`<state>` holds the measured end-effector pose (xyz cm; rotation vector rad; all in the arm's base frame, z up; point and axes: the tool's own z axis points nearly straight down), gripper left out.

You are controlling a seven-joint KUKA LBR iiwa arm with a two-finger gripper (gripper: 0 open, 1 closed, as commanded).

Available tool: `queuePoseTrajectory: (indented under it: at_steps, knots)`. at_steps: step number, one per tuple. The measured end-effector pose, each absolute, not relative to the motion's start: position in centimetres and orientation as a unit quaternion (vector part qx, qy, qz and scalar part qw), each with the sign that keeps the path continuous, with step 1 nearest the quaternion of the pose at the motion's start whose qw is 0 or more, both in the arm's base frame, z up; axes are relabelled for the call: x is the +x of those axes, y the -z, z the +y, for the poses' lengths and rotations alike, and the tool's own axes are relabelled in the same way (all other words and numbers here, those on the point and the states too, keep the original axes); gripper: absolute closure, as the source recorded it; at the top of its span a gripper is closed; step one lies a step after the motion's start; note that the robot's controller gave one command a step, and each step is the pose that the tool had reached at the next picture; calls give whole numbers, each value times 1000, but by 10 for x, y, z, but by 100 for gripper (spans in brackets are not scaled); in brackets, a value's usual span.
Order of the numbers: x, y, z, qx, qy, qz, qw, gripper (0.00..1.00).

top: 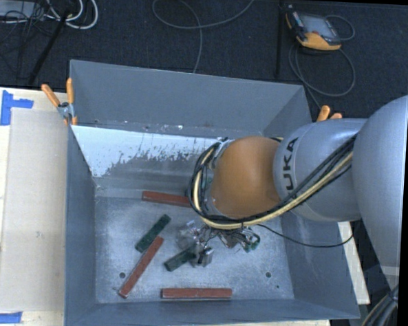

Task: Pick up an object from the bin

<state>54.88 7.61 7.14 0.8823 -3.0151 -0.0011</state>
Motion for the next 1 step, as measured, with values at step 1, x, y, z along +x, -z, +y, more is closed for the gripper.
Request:
queuePoseTrajectory:
  at_steps: [1]
  knots:
    - [573,-231,124,490,0,-872,-4,100]
